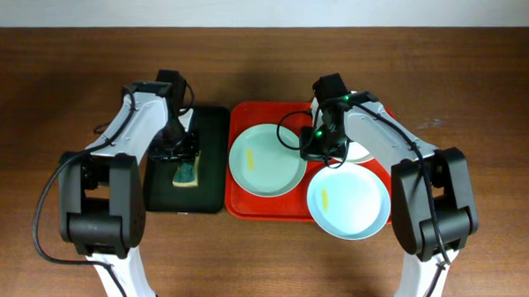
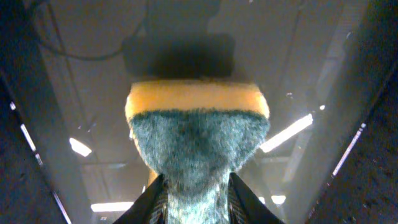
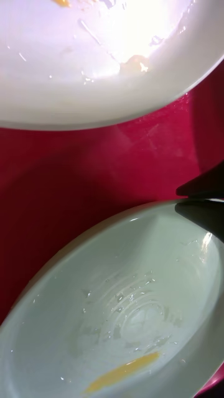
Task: Clean dirty plates on tray and stack at the side
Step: 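Lower left gripper and grasp the green-and-yellow sponge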
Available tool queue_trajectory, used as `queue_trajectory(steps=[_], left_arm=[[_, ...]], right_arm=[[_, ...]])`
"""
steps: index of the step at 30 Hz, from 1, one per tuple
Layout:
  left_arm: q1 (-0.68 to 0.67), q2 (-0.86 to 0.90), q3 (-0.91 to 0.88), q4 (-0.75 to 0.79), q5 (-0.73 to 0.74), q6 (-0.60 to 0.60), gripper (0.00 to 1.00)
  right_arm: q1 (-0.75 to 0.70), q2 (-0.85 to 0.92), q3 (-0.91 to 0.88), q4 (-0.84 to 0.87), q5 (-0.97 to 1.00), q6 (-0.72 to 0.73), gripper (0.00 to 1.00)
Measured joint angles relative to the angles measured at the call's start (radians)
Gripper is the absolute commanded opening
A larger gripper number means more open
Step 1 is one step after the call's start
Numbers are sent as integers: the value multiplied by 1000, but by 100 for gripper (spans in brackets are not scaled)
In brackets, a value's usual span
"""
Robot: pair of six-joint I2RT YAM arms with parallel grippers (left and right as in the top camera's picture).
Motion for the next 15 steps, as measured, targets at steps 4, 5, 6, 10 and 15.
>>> queue_trajectory(steps=[4,5,6,10,15], left_arm=[[0,0,-45,38,-3,0,28],[0,0,-49,43,-3,0,28],[0,0,-49,43,-3,0,27],[0,0,-55,51,-3,0,27],[0,0,-87,86,-2,0,10]], right_arm=[[0,0,0,0,0,0,4],[0,0,0,0,0,0,4],[0,0,0,0,0,0,4],[0,0,-1,1,0,0,4],[0,0,-1,1,0,0,5]])
